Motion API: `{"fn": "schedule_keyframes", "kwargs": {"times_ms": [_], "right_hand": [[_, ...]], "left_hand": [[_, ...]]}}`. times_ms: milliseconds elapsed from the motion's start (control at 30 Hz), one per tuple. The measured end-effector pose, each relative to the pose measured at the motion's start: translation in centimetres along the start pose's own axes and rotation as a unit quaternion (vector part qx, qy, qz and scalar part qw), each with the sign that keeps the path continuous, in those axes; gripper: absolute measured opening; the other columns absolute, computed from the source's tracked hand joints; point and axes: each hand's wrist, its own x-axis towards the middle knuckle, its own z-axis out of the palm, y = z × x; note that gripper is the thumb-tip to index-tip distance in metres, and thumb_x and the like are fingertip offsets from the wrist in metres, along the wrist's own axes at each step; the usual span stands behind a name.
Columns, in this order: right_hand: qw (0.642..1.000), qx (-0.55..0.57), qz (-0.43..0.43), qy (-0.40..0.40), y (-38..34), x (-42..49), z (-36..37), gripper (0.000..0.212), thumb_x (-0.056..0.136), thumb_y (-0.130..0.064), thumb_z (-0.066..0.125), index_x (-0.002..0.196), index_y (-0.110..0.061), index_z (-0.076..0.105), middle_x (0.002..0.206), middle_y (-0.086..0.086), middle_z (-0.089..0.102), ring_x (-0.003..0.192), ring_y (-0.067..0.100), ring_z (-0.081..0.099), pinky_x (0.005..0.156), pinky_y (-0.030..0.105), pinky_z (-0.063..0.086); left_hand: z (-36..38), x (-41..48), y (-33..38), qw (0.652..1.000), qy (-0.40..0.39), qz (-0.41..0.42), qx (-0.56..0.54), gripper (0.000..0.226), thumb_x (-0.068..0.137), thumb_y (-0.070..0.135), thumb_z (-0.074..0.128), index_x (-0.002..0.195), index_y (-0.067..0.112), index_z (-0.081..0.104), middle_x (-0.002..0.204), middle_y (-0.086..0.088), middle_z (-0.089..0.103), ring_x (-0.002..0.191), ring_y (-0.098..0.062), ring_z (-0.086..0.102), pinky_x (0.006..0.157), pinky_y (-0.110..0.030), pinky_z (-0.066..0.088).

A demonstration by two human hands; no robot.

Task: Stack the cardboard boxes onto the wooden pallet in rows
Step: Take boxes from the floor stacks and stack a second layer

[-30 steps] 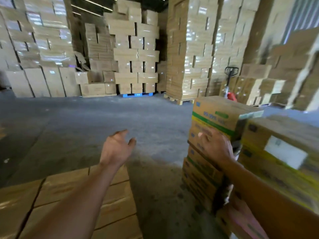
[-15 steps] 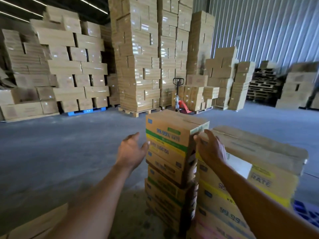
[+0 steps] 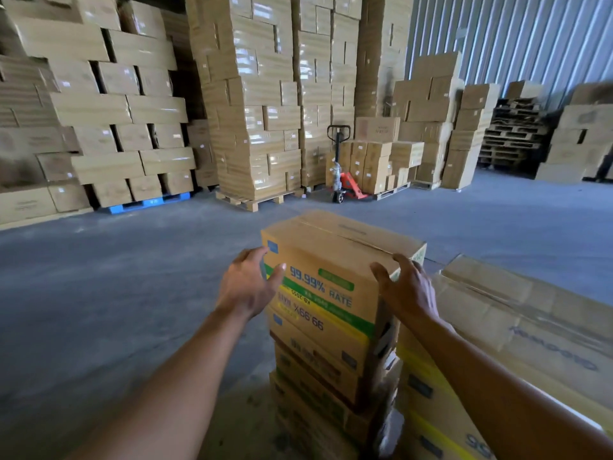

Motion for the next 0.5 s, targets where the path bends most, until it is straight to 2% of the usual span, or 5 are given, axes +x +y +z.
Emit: {"fn": "schedule_keyframes", "kwargs": {"times_ms": [233, 500], "right_hand": [[0.996, -0.023, 0.055, 0.063, 1.6, 7.0, 6.9, 0.063, 0.094, -0.058, 0.057, 0.144, -0.02, 0.05, 0.148, 0.012, 0.05, 0.128, 0.037, 0.051, 0.1, 0.043, 0.043], [0.962, -0.049, 0.204, 0.177, 1.4, 8.7, 12.1, 0.063, 0.093, -0.05, 0.062, 0.143, -0.013, 0.051, 0.142, 0.017, 0.053, 0.128, 0.037, 0.051, 0.102, 0.04, 0.041]], "left_hand": [[7.3, 13.7, -5.6, 0.998, -0.035, 0.049, -0.027, 0.059, 0.091, 0.045, 0.064, 0.135, 0.008, 0.059, 0.136, -0.015, 0.06, 0.124, -0.031, 0.056, 0.102, -0.039, 0.044], [14.2, 28.8, -11.8, 0.985, -0.113, 0.124, -0.027, 0.052, 0.09, 0.035, 0.069, 0.13, 0.003, 0.062, 0.128, -0.024, 0.062, 0.119, -0.039, 0.057, 0.1, -0.043, 0.044]]}}
